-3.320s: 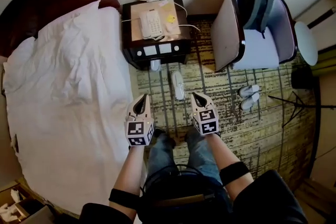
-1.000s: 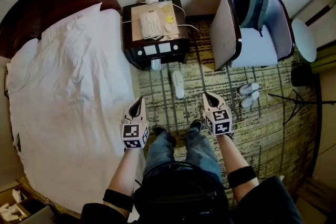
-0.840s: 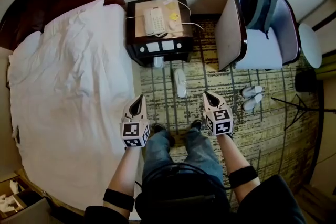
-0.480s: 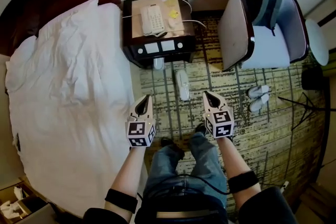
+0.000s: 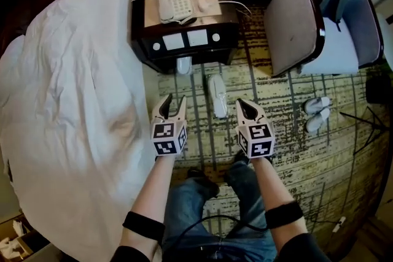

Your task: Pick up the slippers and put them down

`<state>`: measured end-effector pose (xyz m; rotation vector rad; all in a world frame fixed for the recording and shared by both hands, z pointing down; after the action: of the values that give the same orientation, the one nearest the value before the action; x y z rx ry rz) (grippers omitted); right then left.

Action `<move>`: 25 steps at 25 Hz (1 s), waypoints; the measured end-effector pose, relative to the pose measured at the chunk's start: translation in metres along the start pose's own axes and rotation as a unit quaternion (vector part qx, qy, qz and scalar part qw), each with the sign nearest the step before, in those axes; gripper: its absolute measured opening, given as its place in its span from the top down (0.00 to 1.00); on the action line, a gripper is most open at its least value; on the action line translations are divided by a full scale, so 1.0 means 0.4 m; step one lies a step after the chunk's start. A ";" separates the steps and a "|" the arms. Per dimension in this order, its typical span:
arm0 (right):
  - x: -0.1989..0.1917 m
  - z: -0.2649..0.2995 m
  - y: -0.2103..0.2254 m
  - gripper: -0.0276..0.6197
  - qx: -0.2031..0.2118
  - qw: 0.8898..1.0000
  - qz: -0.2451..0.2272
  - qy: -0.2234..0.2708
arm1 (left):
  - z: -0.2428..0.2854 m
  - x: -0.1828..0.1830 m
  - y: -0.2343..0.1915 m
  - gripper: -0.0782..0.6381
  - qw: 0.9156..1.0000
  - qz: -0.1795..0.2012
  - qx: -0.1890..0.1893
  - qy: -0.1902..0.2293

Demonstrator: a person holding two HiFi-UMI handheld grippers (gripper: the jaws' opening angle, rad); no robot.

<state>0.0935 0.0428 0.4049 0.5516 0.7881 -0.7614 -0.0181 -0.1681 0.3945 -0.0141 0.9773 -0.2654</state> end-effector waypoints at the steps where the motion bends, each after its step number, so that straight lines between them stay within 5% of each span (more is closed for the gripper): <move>1: -0.022 0.033 0.004 0.95 0.000 1.000 0.000 0.001 | 0.039 -0.030 -0.015 0.63 1.000 0.000 0.002 -0.002; 10: -0.230 0.335 0.048 0.95 0.004 1.000 -0.009 0.021 | 0.389 -0.279 -0.109 0.26 1.000 0.000 0.008 -0.022; 25: -0.488 0.727 0.132 0.95 -0.010 0.999 -0.019 0.044 | 0.855 -0.576 -0.321 0.16 0.998 0.025 0.026 -0.044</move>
<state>0.1646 -0.0483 0.7399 0.5561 0.8886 -0.7673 0.1127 -0.2765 0.7916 0.0451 0.8816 -0.2411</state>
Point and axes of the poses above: the fingertips, and each gripper's own axes: z forward along the fingers, y to its right, x out of its top, the point moved 5 cm from there along -z, backward along the fingers, and after that the axes turned 3 degrees about -x, right-handed, at the moved point
